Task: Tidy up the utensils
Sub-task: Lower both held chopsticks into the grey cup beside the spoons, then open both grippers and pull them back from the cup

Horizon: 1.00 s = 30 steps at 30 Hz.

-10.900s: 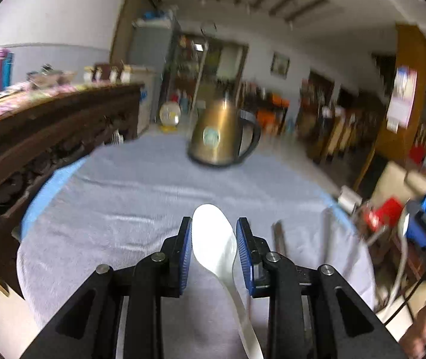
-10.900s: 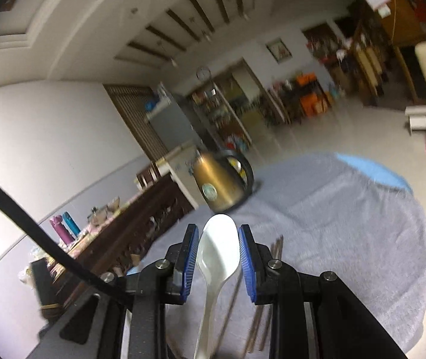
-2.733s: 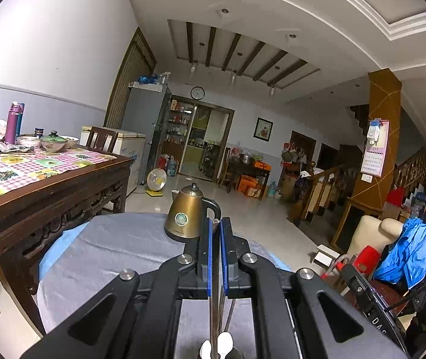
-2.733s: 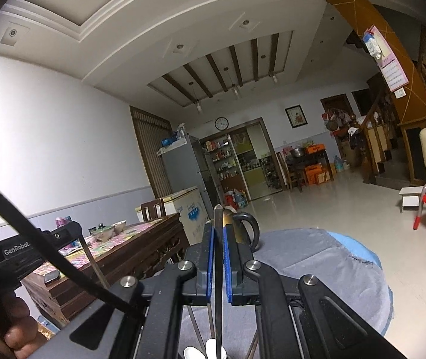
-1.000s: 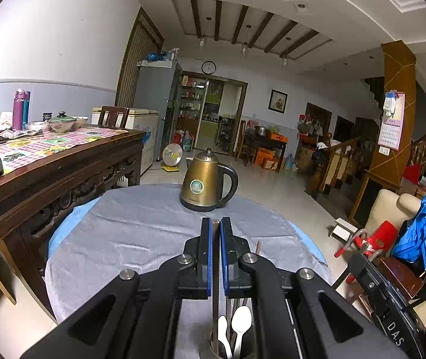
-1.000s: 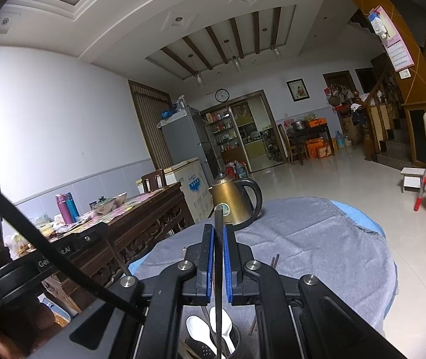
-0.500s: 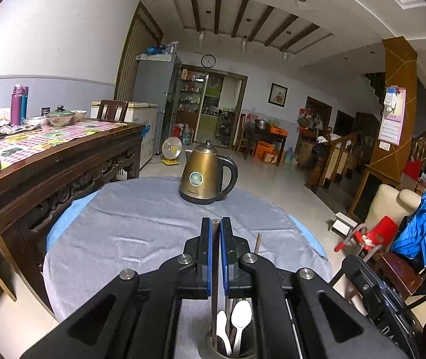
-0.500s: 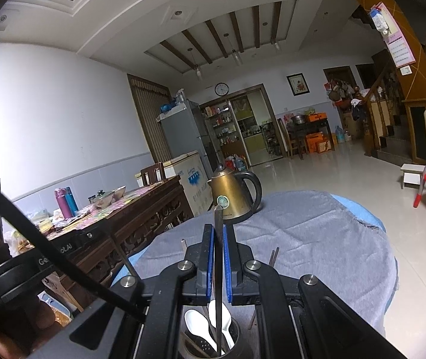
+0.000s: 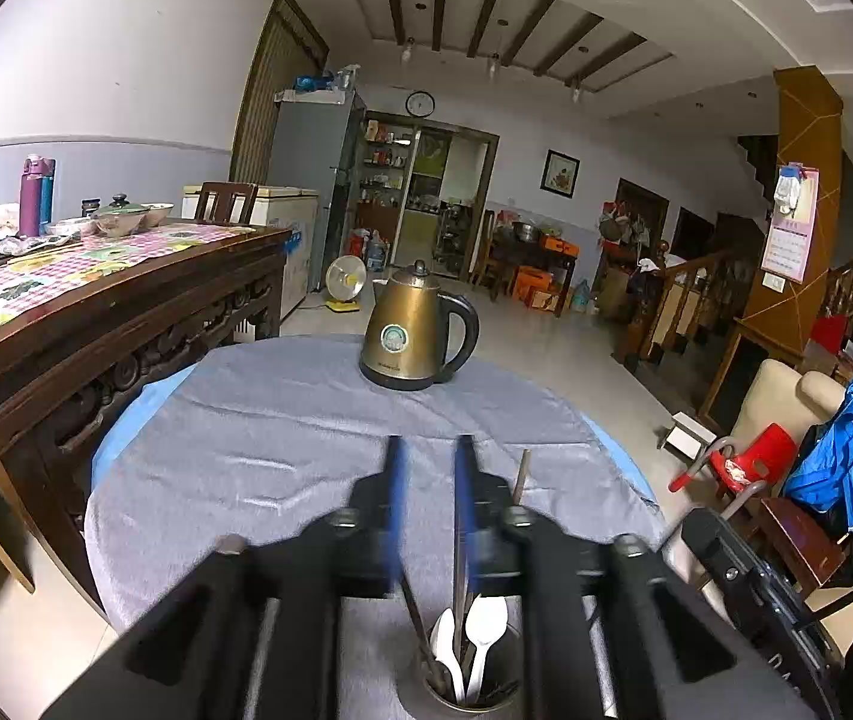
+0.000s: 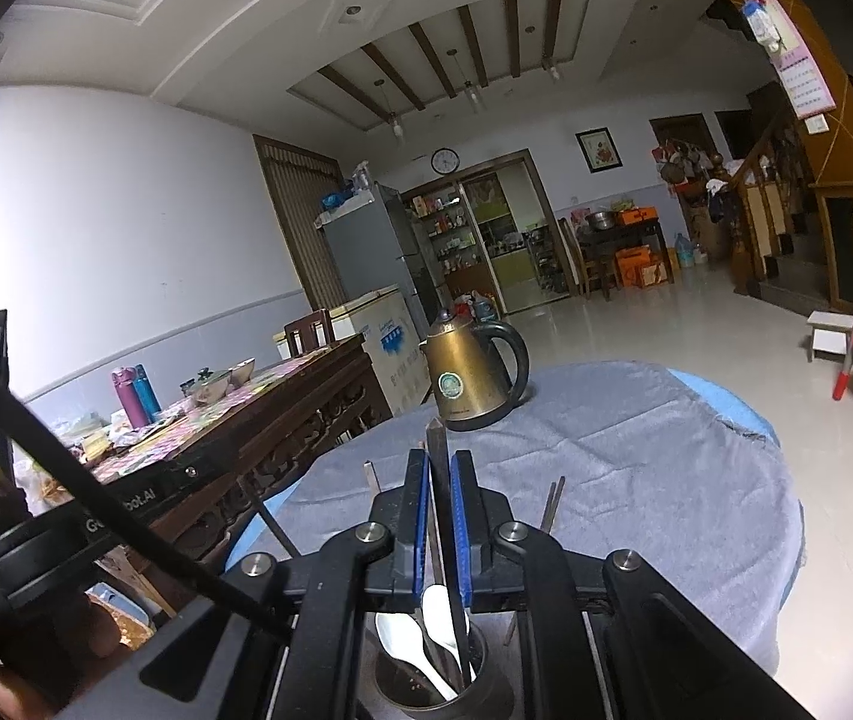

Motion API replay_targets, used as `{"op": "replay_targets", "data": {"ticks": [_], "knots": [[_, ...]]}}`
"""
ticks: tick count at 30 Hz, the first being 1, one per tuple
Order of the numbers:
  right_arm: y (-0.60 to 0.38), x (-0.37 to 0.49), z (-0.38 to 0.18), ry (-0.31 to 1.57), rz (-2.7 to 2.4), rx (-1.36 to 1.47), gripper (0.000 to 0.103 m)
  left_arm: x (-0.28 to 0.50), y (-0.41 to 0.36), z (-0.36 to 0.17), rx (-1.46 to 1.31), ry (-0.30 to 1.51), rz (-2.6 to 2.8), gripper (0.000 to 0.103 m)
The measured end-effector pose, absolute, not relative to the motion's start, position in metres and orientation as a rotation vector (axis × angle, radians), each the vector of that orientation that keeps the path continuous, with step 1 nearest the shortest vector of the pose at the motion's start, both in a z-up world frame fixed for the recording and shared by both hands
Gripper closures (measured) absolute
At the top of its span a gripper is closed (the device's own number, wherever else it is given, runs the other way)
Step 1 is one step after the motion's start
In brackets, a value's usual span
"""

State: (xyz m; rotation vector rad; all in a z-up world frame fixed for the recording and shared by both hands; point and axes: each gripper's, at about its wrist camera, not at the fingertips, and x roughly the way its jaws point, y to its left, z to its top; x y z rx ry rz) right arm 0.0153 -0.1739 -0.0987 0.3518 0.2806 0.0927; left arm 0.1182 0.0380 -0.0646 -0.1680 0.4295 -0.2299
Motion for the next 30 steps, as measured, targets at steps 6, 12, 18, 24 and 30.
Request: {"op": "replay_targets", "data": {"ticks": [6, 12, 18, 24, 30], "knots": [[-0.1792, 0.0154, -0.0958, 0.280, 0.089, 0.363, 0.093, 0.1177, 0.0383, -0.0648, -0.162, 0.427, -0.211, 0.057], [-0.1789, 0.0171, -0.0953, 0.292, 0.083, 0.366, 0.093, 0.1155, 0.0373, -0.0630, -0.147, 0.418, -0.179, 0.039], [-0.1795, 0.0159, -0.0937, 0.300, 0.077, 0.365, 0.088, 0.1126, 0.0381, -0.0610, -0.107, 0.409, -0.119, 0.027], [-0.1811, 0.0148, -0.0928, 0.309, 0.067, 0.362, 0.080, 0.1114, 0.0375, -0.0641, -0.038, 0.420, -0.042, 0.024], [-0.1810, 0.0176, -0.0965, 0.333, 0.063, 0.369, 0.080, 0.1143, 0.0426, -0.0674, -0.021, 0.437, -0.002, 0.024]]}}
